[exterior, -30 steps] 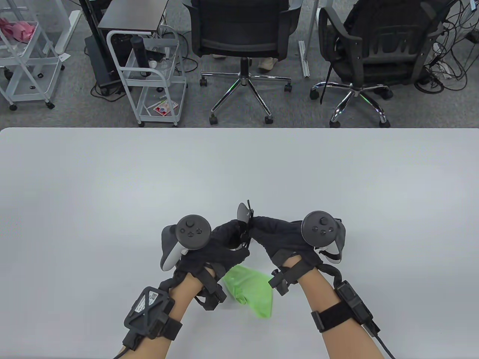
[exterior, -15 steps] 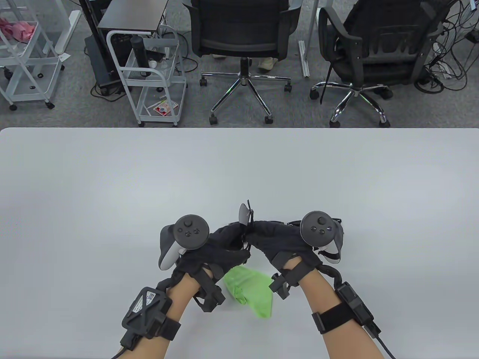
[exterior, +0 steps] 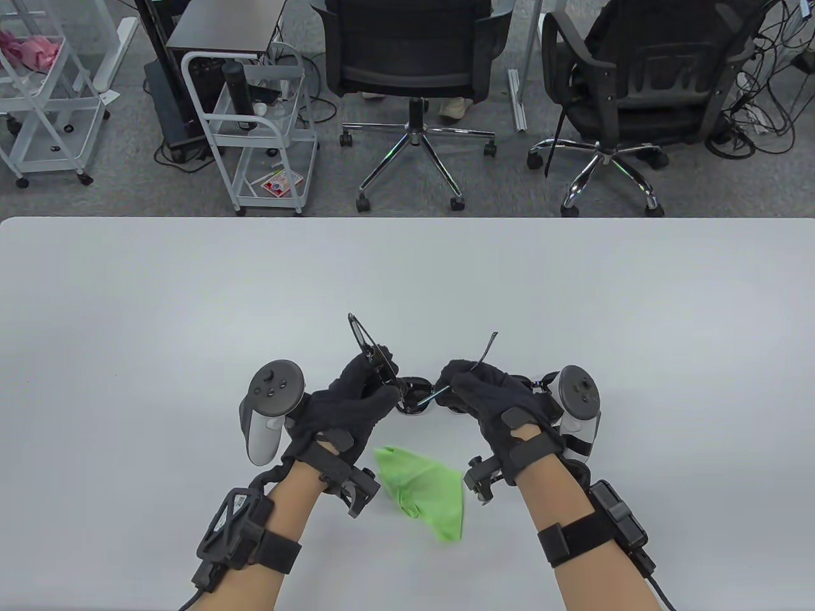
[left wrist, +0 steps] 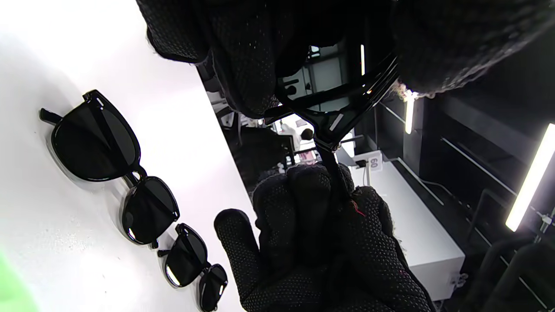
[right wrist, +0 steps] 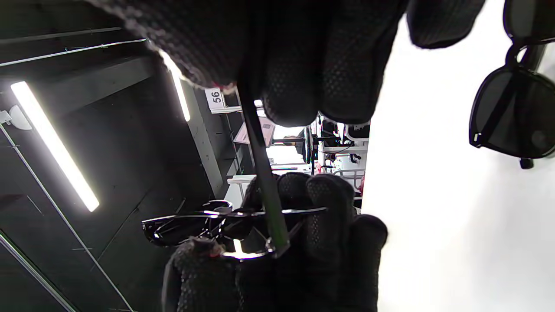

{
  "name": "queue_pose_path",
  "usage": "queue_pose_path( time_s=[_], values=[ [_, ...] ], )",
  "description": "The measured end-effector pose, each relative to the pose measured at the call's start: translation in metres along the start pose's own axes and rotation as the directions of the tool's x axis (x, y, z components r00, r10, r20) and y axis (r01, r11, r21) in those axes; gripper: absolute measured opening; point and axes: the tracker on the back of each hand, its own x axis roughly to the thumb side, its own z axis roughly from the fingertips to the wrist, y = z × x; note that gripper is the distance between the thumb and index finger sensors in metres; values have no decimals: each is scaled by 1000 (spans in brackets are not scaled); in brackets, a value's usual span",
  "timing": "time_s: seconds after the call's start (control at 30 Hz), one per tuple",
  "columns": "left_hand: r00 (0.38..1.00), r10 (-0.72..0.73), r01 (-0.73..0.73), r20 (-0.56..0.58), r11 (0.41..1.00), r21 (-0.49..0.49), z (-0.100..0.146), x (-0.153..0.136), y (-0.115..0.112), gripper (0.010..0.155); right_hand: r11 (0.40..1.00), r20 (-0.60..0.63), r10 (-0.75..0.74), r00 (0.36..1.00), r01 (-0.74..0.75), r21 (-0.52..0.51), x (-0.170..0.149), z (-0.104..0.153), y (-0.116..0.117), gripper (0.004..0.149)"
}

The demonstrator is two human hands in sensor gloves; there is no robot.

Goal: Dust sunglasses

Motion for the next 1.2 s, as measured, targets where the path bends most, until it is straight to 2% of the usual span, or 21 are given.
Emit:
queue_pose_path(
  time_s=[0.07,0.17,0.2,0.3,0.37,0.47,0.57,0.7,0.77,0.83,0.9,1.0,1.13,1.2],
  values=[
    [1000,-10,10,2,1000,-1,0,1,0,82,1000,-7,-4,1000,4,3,-1,0,0,42],
    [998,-67,67,3,998,0,0,2,-1,82,998,-37,39,999,-40,-45,0,3,-1,45],
    [996,-92,92,1,996,13,1,2,-1,82,995,-52,61,997,-65,-76,2,4,-2,51],
    [978,-208,209,-17,977,52,2,3,0,82,965,-79,175,981,-187,-184,10,13,-4,83],
    [962,-273,274,-26,960,63,2,3,0,82,928,-3,309,951,-302,-220,23,16,-5,90],
    [936,-349,351,-43,934,64,1,4,-3,81,856,114,491,864,-453,-250,42,19,0,82],
    [911,-410,412,-42,911,27,0,3,-9,82,760,229,649,726,-604,-239,53,19,16,74],
    [853,-522,522,15,850,-73,-4,3,-24,82,639,287,764,578,-739,-211,52,17,39,65],
    [835,-549,550,39,830,-92,-4,5,-30,82,595,305,794,526,-776,-209,52,16,46,59],
    [828,-559,561,41,823,-93,-4,5,-34,82,595,320,790,524,-780,-193,52,15,49,52],
    [828,-560,561,39,822,-97,-4,5,-35,81,622,318,770,553,-761,-182,52,15,49,48],
    [822,-568,569,40,816,-97,-4,5,-36,81,617,315,774,549,-765,-182,52,15,46,45],
    [819,-572,573,44,814,-94,-3,7,-37,81,558,311,820,480,-791,-251,58,18,42,43],
    [811,-583,585,48,805,-101,-2,7,-38,81,502,303,857,417,-810,-304,63,20,39,42]
  ],
)
